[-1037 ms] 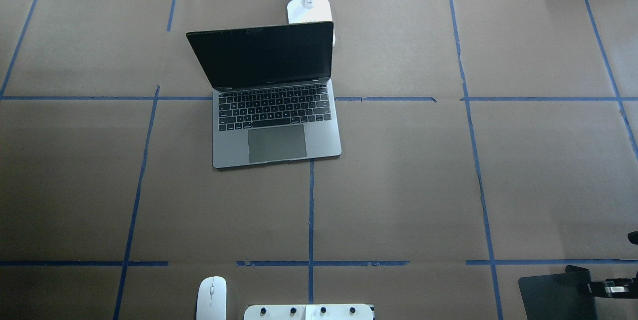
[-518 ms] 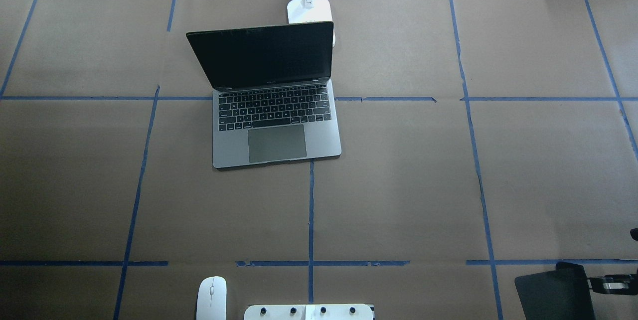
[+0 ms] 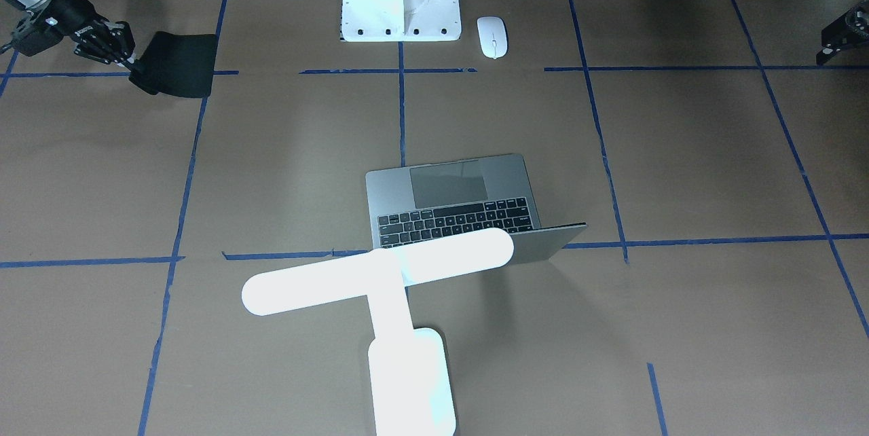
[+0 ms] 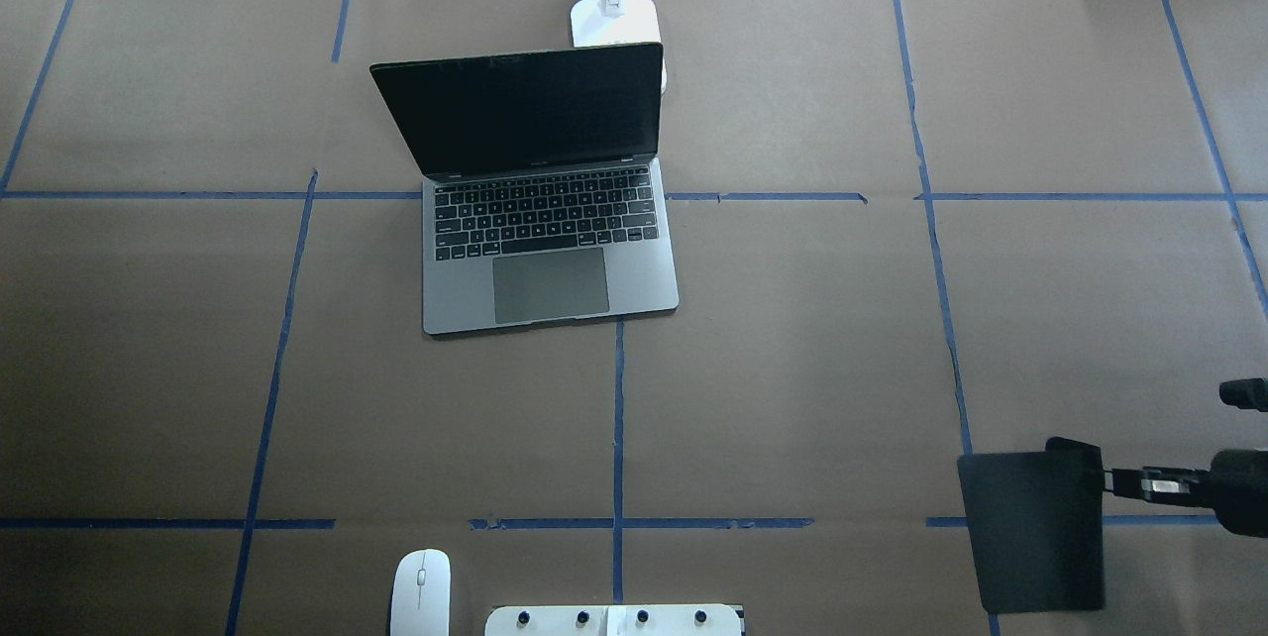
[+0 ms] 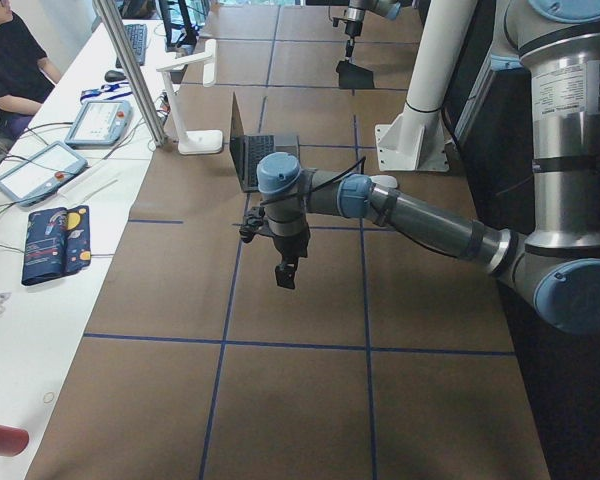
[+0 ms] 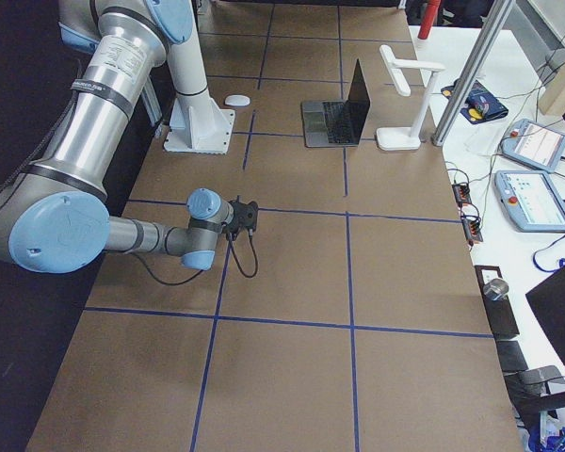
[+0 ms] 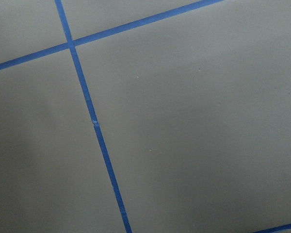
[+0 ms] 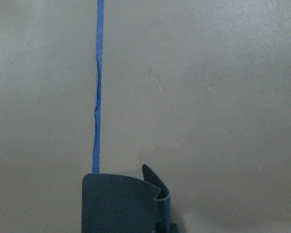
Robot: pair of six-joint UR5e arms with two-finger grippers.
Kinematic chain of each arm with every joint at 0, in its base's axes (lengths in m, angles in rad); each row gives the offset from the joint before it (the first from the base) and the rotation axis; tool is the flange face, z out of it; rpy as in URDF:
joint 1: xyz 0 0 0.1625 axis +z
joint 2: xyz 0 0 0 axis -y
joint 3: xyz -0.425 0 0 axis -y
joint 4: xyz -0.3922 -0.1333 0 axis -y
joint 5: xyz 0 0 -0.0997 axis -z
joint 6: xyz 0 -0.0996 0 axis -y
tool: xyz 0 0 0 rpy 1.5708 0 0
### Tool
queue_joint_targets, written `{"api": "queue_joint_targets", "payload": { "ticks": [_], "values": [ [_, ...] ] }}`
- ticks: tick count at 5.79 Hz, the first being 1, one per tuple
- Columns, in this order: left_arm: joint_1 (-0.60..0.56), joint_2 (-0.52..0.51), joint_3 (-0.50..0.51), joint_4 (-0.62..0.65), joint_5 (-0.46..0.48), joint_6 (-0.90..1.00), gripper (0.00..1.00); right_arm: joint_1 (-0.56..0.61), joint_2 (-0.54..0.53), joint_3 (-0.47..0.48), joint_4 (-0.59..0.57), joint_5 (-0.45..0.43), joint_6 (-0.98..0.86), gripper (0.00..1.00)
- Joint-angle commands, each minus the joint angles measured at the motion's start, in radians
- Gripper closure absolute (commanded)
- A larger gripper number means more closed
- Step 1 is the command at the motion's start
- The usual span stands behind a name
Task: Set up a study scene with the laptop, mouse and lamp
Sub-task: 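Carry the mouse pad with the right gripper beside the laptop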
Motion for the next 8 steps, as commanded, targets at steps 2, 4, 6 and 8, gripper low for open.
{"api": "queue_joint_targets", "payload": {
  "ticks": [2,4,6,8],
  "values": [
    [-0.001,0.001,-0.001,0.0,-0.03,0.0,0.0,0.124,0.261,-0.014,-0.258,0.014,-0.009,1.0],
    [-0.001,-0.001,0.0,0.0,-0.031,0.0,0.0,0.2,0.459,-0.019,-0.48,0.067,-0.012,1.0],
    [-0.001,-0.001,0.0,0.0,-0.031,0.0,0.0,0.265,0.716,-0.154,-0.622,0.09,-0.012,1.0],
    [-0.001,-0.001,-0.003,0.0,-0.031,-0.014,0.0,0.337,0.832,-0.291,-0.639,0.14,-0.014,1.0]
  ]
}}
